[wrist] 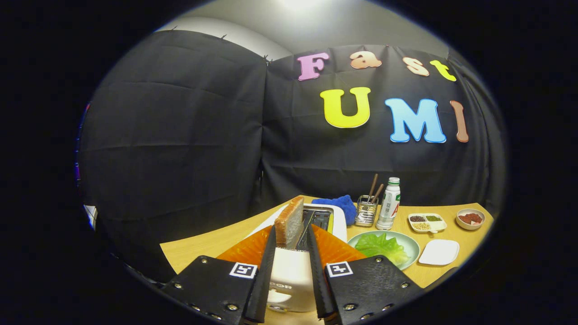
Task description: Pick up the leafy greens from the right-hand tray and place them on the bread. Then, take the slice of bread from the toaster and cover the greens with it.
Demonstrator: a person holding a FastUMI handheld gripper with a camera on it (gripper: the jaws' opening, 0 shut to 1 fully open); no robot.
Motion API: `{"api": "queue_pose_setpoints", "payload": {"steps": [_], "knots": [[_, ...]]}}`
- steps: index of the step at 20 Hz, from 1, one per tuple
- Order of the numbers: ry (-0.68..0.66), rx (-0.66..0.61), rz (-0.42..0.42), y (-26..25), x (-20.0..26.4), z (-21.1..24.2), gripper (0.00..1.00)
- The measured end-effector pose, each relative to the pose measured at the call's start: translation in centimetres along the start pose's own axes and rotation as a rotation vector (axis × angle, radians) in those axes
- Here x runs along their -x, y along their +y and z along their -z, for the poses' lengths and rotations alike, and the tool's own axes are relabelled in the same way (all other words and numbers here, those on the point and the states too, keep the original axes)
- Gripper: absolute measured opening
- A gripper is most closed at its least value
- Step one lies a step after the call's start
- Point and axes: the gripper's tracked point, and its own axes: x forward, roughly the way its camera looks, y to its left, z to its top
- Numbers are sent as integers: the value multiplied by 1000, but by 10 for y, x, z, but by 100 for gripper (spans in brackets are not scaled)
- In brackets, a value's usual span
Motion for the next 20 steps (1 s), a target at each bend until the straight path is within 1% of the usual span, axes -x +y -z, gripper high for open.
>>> {"api": "queue_pose_setpoints", "payload": {"steps": [4,6,12,13,14,15,16,17,19,20], "knots": [[4,-7,65,-3,-12,0,42],[20,-15,63,2,-18,4,42],[10,7,108,-1,-30,0,42],[8,-6,103,-1,-30,1,39],[-2,-14,95,2,-32,-1,13],[-3,-17,80,4,-33,-1,10],[-8,-20,81,3,-31,-2,10],[-9,-16,79,2,-31,-3,7],[-15,3,76,1,-32,-2,7],[-17,9,69,2,-34,-1,2]]}}
